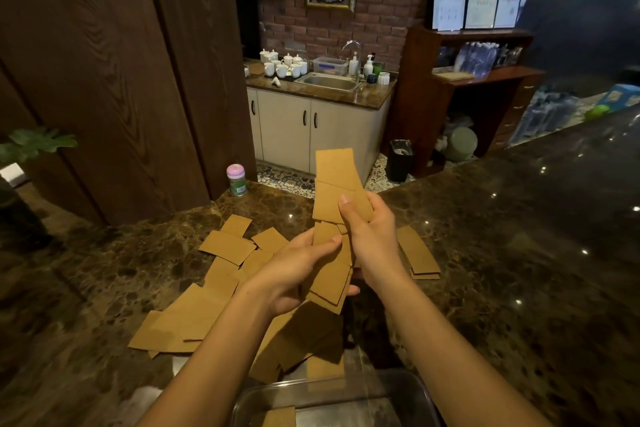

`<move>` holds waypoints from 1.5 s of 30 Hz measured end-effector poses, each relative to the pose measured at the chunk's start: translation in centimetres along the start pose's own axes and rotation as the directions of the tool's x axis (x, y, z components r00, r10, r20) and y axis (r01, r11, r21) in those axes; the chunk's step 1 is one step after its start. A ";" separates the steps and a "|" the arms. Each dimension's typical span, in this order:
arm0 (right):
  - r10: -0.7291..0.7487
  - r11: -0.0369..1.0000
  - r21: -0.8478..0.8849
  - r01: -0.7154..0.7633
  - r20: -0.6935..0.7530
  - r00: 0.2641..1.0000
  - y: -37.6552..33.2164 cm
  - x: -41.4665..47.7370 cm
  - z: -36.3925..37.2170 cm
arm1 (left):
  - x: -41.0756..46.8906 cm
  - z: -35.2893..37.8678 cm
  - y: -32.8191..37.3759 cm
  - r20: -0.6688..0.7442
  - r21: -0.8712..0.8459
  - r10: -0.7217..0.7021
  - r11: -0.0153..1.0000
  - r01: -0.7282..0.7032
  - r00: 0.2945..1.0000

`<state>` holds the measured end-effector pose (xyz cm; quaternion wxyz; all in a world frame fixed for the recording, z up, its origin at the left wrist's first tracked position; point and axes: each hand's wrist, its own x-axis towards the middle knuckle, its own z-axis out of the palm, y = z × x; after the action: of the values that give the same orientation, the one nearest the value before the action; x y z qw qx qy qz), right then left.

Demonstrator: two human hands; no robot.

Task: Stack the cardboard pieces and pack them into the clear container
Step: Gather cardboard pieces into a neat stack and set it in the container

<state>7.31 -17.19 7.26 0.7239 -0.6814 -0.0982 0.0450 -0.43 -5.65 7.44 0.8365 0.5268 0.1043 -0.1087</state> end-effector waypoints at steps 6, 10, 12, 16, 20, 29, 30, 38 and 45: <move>-0.042 0.998 -0.050 0.045 0.061 0.997 -0.3 -1.7 -1.8 | -1.9 -0.9 -0.8 -0.071 0.011 0.102 0.995 -0.101 0.992; -0.002 1.000 -0.002 0.002 0.065 0.998 0.0 -2.7 -2.9 | -2.9 -1.5 -0.9 -0.165 -0.092 0.149 0.982 -0.166 0.975; 0.025 0.999 -0.024 -0.024 0.080 0.996 0.2 -3.6 -3.0 | -3.2 -1.5 -1.0 -0.194 -0.114 0.163 0.976 -0.187 0.967; 0.000 0.995 -0.100 0.005 0.053 0.999 0.9 -5.2 -2.9 | -3.6 -0.8 -1.4 -0.200 -0.152 0.164 0.969 -0.196 0.966; 0.000 0.998 -0.057 0.004 0.062 0.998 0.8 -6.2 -3.1 | -3.8 -0.2 -2.1 -0.231 -0.148 0.165 0.968 -0.203 0.959; 0.035 0.999 -0.018 -0.033 0.136 0.990 -0.4 -7.6 -3.5 | -4.1 0.7 -2.6 -0.339 -0.070 0.124 0.985 -0.156 0.933; 0.031 0.994 -0.106 -0.011 0.190 0.981 -0.3 -8.0 -3.1 | -4.2 0.9 -2.6 -0.328 -0.067 0.100 0.989 -0.129 0.939; -0.034 0.815 -0.548 0.188 0.279 0.960 0.2 -9.7 -1.3 | -4.5 1.2 -3.2 -0.375 -0.047 0.058 0.996 -0.082 0.925; -0.191 0.846 -0.420 0.328 0.336 0.922 -3.7 -5.8 -2.1 | -6.0 1.6 -3.2 -0.174 0.185 0.160 0.974 -0.128 0.972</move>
<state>1.84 -20.61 10.42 0.5154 -0.8025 -0.3001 0.0167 -7.00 -8.02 7.09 0.7800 0.6112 0.1344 -0.0059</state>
